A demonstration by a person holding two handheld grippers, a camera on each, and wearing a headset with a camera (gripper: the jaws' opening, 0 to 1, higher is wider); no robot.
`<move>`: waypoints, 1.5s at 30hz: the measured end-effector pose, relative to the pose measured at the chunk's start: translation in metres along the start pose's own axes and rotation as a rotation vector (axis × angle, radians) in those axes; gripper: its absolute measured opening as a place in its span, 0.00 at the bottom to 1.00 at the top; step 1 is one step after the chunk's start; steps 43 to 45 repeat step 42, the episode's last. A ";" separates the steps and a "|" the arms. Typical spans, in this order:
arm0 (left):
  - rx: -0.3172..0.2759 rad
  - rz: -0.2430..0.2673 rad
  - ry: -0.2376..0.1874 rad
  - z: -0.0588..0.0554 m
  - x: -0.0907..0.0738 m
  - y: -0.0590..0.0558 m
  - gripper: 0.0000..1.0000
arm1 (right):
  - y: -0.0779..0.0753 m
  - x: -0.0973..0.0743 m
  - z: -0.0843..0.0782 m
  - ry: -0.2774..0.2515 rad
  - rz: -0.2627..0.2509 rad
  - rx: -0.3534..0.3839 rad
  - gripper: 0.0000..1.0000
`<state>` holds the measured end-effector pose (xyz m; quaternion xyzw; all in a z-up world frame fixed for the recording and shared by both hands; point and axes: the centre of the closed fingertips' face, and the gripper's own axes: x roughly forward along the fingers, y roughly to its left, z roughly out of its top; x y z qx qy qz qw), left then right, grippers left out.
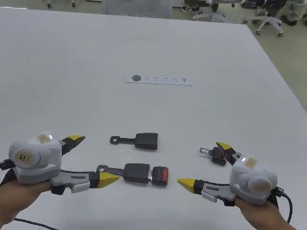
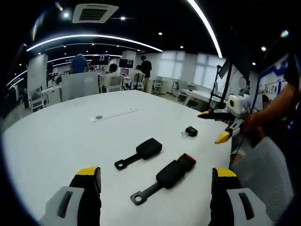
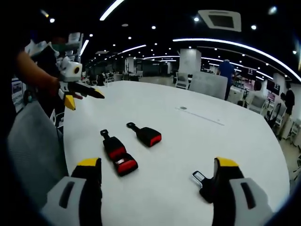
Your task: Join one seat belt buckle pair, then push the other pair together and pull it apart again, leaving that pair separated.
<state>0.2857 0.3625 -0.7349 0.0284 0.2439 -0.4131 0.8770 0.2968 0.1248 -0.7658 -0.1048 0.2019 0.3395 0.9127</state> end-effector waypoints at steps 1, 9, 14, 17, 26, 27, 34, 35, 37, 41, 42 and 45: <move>0.004 0.001 0.005 -0.002 -0.002 -0.001 1.00 | 0.000 -0.002 0.000 0.002 -0.005 0.006 1.00; -0.010 0.017 -0.002 -0.011 -0.023 -0.008 1.00 | 0.008 -0.018 -0.003 -0.004 -0.039 0.015 1.00; -0.024 0.019 -0.002 -0.020 -0.031 -0.014 1.00 | 0.018 -0.028 -0.011 -0.002 -0.044 0.024 1.00; -0.025 0.017 0.004 -0.024 -0.034 -0.017 1.00 | 0.023 -0.032 -0.016 0.011 -0.034 0.019 1.00; -0.029 0.012 -0.001 -0.027 -0.039 -0.022 1.00 | 0.023 -0.041 -0.023 0.019 -0.063 0.037 1.00; -0.029 0.012 0.000 -0.027 -0.039 -0.022 1.00 | 0.023 -0.041 -0.024 0.022 -0.065 0.041 1.00; -0.028 0.016 -0.027 -0.020 -0.044 -0.022 1.00 | 0.030 -0.041 -0.020 0.018 -0.067 0.043 1.00; -0.028 0.016 -0.028 -0.020 -0.044 -0.022 1.00 | 0.031 -0.041 -0.019 0.017 -0.067 0.044 1.00; -0.028 0.022 -0.031 -0.021 -0.046 -0.021 1.00 | 0.031 -0.040 -0.018 0.010 -0.070 0.047 1.00; -0.036 0.027 -0.036 -0.022 -0.047 -0.021 1.00 | 0.030 -0.040 -0.013 0.001 -0.078 0.045 1.00; -0.036 0.027 -0.038 -0.022 -0.048 -0.021 1.00 | 0.030 -0.040 -0.012 -0.001 -0.077 0.046 1.00; -0.036 0.027 -0.038 -0.022 -0.048 -0.021 1.00 | 0.030 -0.040 -0.012 -0.001 -0.077 0.046 1.00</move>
